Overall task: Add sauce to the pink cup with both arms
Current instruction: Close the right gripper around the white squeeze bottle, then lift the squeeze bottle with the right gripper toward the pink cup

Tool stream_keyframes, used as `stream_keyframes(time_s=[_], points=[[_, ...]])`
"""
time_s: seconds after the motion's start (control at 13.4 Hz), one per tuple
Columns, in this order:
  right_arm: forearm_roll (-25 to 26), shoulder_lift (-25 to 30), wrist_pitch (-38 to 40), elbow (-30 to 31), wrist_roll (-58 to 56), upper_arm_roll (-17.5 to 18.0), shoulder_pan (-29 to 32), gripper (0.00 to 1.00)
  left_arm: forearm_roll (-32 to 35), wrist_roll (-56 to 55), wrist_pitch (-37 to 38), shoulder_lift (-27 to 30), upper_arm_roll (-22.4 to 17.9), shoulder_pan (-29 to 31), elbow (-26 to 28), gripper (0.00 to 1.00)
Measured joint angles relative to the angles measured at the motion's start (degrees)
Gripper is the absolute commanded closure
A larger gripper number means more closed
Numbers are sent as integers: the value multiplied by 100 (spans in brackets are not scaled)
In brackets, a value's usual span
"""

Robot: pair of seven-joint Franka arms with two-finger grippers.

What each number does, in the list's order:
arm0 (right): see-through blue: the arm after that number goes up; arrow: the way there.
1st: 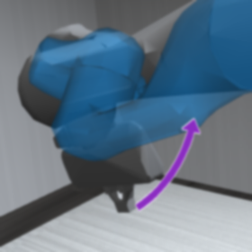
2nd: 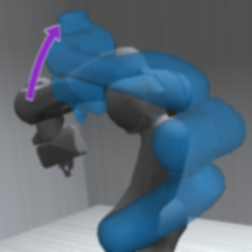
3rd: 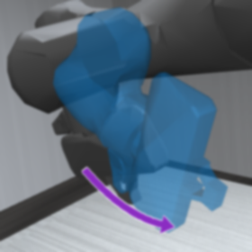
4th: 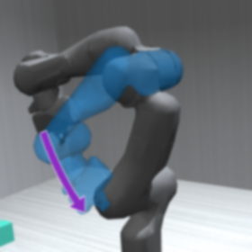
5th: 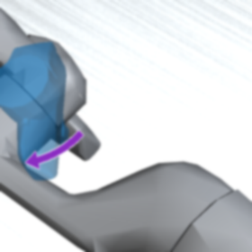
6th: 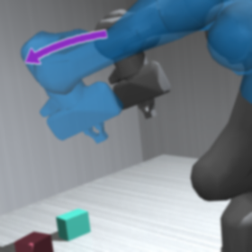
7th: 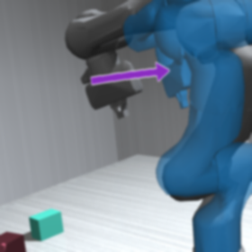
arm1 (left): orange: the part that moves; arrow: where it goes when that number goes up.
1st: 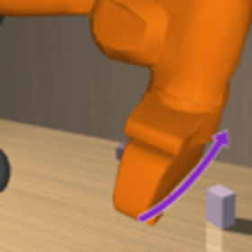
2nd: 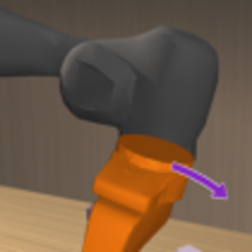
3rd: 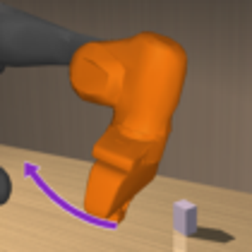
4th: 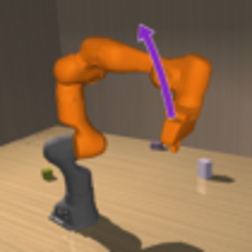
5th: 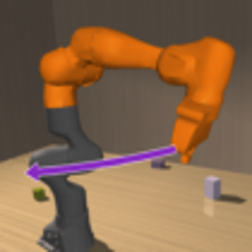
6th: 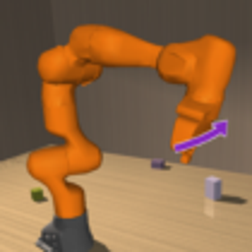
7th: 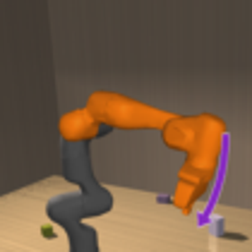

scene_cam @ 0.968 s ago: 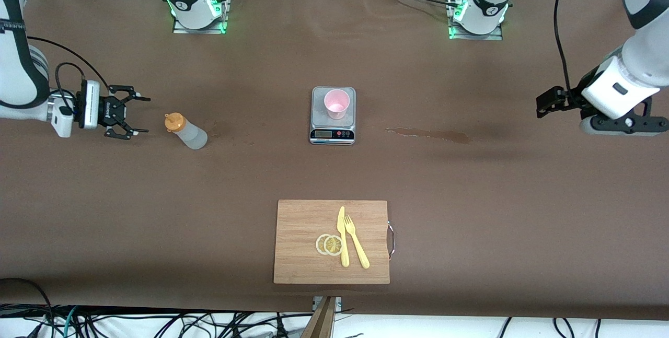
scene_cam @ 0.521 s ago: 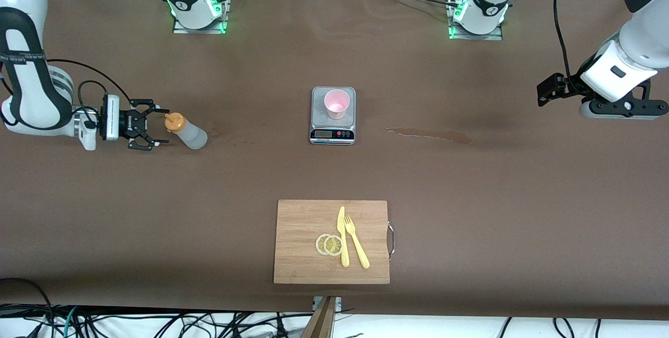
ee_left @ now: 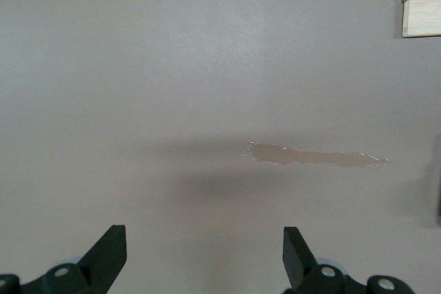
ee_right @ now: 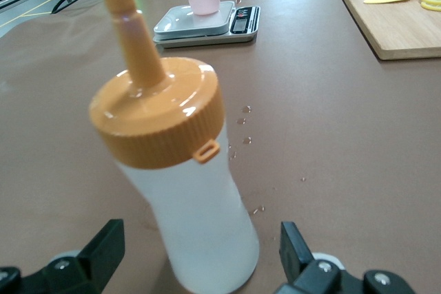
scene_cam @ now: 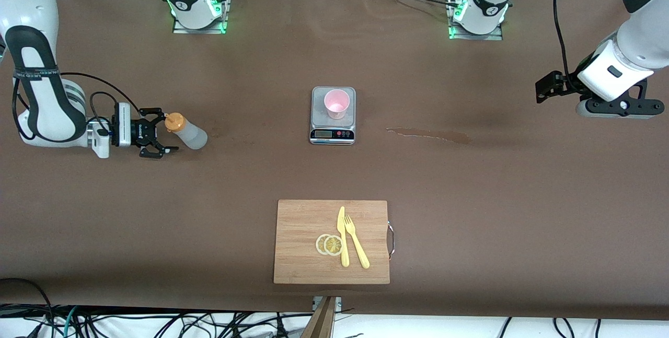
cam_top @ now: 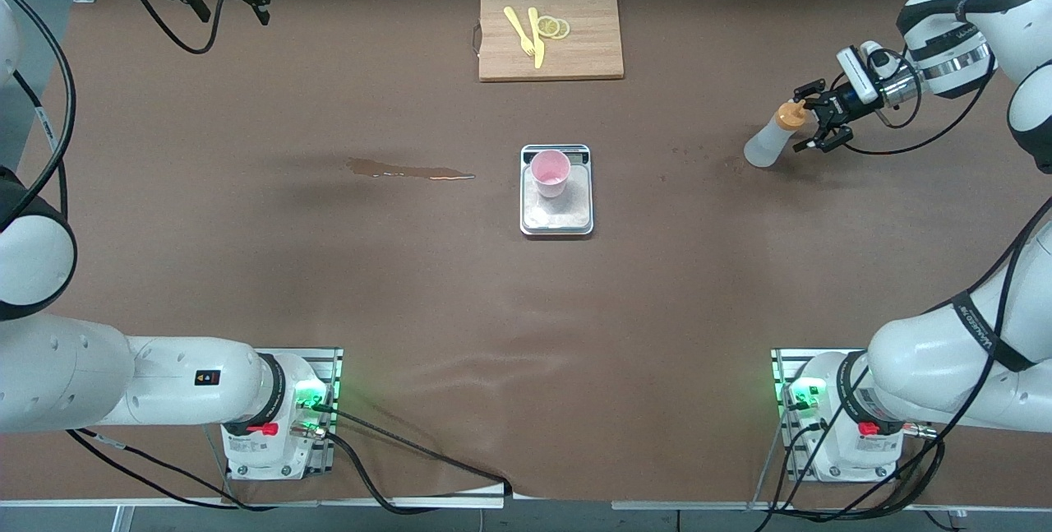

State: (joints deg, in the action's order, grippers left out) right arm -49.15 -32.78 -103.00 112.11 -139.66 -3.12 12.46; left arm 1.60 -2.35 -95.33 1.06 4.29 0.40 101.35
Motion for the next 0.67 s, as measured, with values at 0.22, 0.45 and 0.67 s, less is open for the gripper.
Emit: stream_keyframes(time_s=[0.22,0.45,0.67], points=[[-262,-78,-20,-4,-7,62,-136,22,0,12,-1,-34,15,-42,-1,0],[-319,-100,-22,-5,-9,65,-223,97,0,12,-1,-34,15,-44,-4,0],[-337,-110,-23,-29,-11,65,-220,100,0,12,-1,-34,19,-51,-6,0]])
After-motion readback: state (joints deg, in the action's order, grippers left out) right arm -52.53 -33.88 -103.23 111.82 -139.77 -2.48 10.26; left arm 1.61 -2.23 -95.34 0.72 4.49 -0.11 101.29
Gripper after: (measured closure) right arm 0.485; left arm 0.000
